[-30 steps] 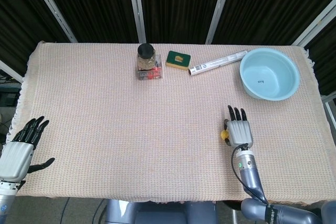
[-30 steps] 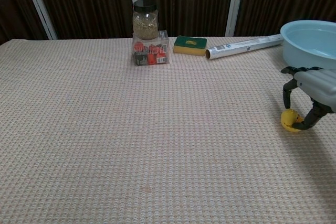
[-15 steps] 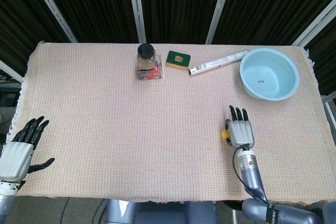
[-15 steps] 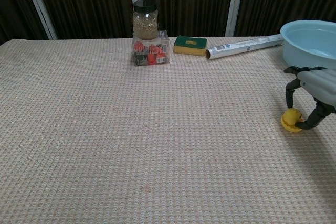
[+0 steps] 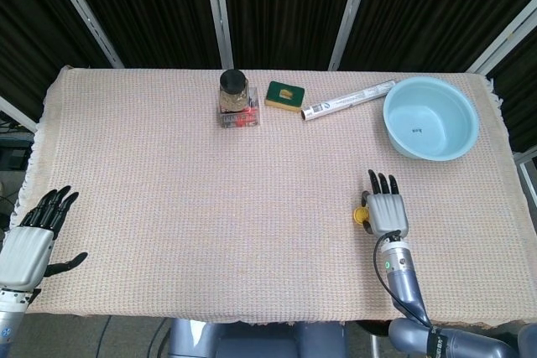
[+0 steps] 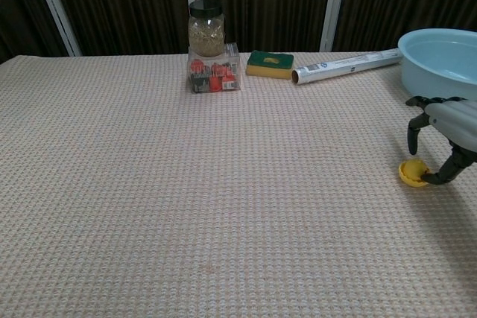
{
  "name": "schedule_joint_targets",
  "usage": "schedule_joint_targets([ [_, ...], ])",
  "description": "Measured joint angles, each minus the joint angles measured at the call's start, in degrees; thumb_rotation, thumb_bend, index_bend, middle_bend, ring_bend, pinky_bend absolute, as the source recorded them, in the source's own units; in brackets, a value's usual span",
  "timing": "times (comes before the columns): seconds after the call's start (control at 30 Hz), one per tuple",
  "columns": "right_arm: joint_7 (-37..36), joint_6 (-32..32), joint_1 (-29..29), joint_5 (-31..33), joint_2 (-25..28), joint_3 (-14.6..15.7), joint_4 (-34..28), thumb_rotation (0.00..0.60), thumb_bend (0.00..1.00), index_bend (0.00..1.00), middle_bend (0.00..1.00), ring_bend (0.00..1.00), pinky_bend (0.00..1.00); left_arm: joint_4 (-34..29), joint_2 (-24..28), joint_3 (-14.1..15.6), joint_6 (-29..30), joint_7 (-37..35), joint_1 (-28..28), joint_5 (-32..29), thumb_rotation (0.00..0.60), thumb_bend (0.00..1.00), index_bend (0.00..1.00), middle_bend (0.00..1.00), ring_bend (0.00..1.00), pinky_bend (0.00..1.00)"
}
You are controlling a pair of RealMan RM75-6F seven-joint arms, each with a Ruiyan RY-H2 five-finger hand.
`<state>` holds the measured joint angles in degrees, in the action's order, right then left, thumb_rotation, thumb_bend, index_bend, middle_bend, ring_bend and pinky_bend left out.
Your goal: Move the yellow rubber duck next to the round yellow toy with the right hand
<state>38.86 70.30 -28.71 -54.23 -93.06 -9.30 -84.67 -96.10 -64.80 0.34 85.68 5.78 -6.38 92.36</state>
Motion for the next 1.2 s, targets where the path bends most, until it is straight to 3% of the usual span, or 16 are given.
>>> schedule_joint_targets([
  [0.3,-0.1,0.1,0.1,-0.2,0.4,0.1,-0.3,0.6,0.19,0.43,0.0,0.0,0.0,-0.1,0.0,0.0,0.0,0.0,0.0,0.0,0.6,0.0,0.0,0.0,0.0,0.22],
  [0.37,-0.1,0.1,0.1,-0.5,0.7,0.2,-0.6,0.6,0.16,0.39,0.0,0.0,0.0,0.0,0.0,0.0,0.1,0.0,0.0,0.0,0.6,0.0,0.0,0.0,0.0,0.22],
  [0.5,-0.2,0.2,0.2,-1.7,2.5,0.5,-2.4,0.6,0.0,0.27,0.0,0.0,0.0,0.1,0.0,0.0,0.0,-0.2,0.0,0.0,0.6,0.0,0.0,0.0,0.0,0.22],
  [0.83,0.0,1.6,2.1,-3.8,11.9,2.0,-13.5,0.6,0.0,0.02,0.0,0.0,0.0,1.0,-0.2,0.1,0.8,-0.1,0.3,0.4,0.6,0.0,0.0,0.0,0.0,0.22],
  [1.0,-2.1,3.7,5.2,-8.5,19.3,5.0,-20.0,0.6,0.0,0.0,0.0,0.0,0.0,1.3,-0.3,0.2,1.1,-0.1,0.7,0.4,0.6,0.0,0.0,0.0,0.0,0.22],
  [1.2,-7.0,7.9,10.4,-17.7,26.5,10.4,-22.7,0.6,0.0,0.0,0.0,0.0,0.0,1.4,-0.3,0.4,1.3,0.1,1.0,0.3,0.6,0.0,0.0,0.0,0.0,0.22],
])
